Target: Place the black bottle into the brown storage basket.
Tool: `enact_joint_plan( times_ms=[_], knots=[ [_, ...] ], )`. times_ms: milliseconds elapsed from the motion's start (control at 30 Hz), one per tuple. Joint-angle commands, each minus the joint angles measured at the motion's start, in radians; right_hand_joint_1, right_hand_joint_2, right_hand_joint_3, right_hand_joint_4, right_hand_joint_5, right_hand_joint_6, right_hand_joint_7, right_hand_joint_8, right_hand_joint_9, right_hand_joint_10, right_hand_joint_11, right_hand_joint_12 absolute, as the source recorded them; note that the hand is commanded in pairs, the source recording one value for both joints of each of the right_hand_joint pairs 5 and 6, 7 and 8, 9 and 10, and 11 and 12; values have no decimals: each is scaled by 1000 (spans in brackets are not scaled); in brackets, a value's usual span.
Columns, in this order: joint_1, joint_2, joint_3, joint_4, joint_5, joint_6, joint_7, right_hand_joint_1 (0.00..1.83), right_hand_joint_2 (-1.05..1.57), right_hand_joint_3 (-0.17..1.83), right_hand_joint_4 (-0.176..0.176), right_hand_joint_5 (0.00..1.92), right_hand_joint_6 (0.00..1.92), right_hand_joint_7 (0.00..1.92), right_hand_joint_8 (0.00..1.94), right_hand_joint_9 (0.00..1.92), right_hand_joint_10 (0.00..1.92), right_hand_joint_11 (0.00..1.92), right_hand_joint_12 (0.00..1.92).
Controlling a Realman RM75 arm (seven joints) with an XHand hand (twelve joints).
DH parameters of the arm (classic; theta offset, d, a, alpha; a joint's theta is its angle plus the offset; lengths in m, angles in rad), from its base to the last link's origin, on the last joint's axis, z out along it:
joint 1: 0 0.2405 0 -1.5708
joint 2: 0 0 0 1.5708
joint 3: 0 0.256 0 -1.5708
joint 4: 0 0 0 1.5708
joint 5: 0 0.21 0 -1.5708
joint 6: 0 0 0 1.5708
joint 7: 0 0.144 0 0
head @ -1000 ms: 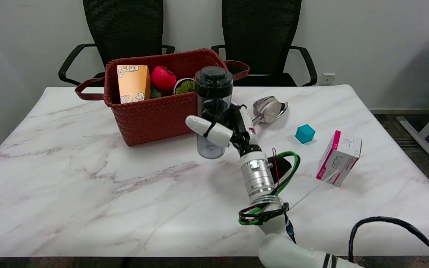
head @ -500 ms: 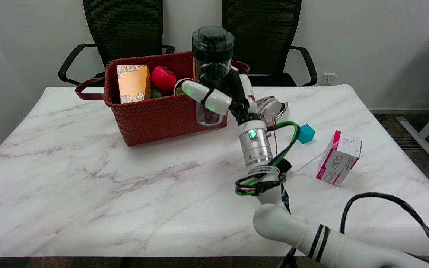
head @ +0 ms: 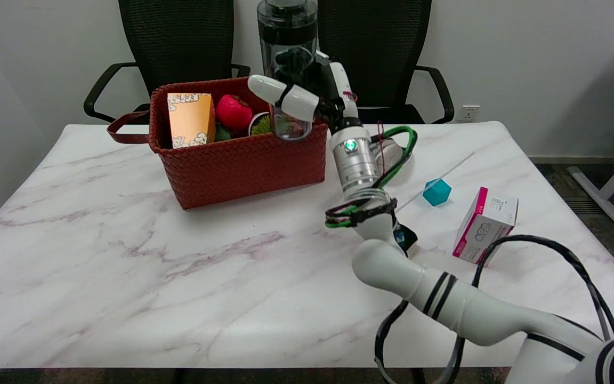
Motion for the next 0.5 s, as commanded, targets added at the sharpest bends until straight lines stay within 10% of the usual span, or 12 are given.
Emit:
enact_joint_plan(
  times_ms=[33,500],
  knots=[
    [256,-68,6,-271,-4,-120,0,956,775,-175,0,923,923,1027,1027,831,831,668,668],
    [461,-193,-35,-592,-76,-157,-2,954,635,-152,0,887,887,1019,1019,822,822,511,511]
  ],
)
